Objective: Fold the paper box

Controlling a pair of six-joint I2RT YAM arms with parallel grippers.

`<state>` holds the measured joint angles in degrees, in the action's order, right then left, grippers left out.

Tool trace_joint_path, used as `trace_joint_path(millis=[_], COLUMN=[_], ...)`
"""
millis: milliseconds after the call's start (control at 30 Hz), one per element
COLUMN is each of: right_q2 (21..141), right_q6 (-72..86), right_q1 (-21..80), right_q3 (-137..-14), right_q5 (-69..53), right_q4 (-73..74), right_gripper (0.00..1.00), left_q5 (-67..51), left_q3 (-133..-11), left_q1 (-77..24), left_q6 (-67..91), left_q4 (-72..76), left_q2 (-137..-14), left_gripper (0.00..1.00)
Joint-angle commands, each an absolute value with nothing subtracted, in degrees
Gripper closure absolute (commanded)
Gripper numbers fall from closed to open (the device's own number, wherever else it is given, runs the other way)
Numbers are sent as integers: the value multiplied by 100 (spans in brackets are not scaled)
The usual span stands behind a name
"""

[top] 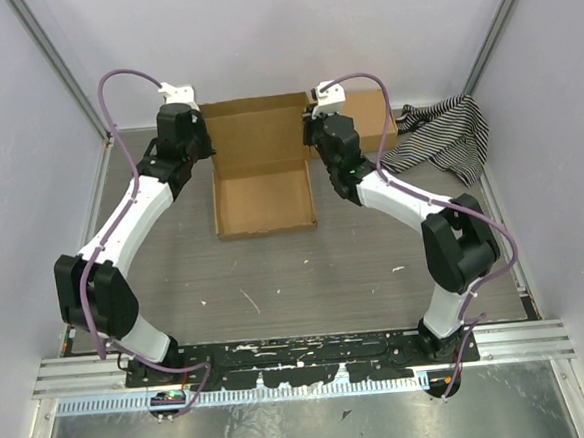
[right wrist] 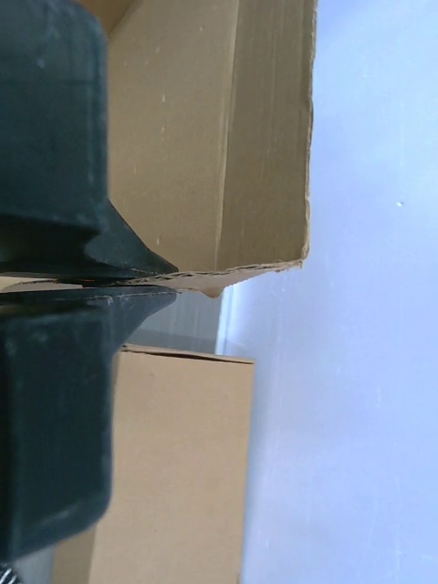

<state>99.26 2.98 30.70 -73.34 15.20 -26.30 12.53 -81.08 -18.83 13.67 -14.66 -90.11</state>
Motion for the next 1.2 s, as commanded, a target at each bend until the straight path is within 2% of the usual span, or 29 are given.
trace_joint_path(millis=[0,100,300,600,867,1167], right_q2=[10310,10484,10373,9821,9477,9441], right_q6=[106,197,402,693,1085,1245], right_q1=[3146,3153,3243,3464,3558,3608], right_q3=[-7600,-7644,-7161,-6236,-5685,-6089], right_q5=[1749,1805,1927,2167,2342,2659], right_q4=[-4104,-4186,-4213,-4010,-3598,-2501], right_gripper=[94,95,95,95,95,95], left_q5=[1235,1317,1342,1009,413,122], left_q3=[-8029,-7736,-6906,-6028,-6035,-6409], left_q1=[-1922,-1925,-1924,-1925,-1927,-1918], left_q6=[1310,1341,1371,1912,2789,3417], left_q4=[-698,-691,-892,-1272,-1447,-1961], left_q2=[-9193,-9059,-8354,-7711,-7785,-7964], left_gripper=[68,56,53,54,56,65])
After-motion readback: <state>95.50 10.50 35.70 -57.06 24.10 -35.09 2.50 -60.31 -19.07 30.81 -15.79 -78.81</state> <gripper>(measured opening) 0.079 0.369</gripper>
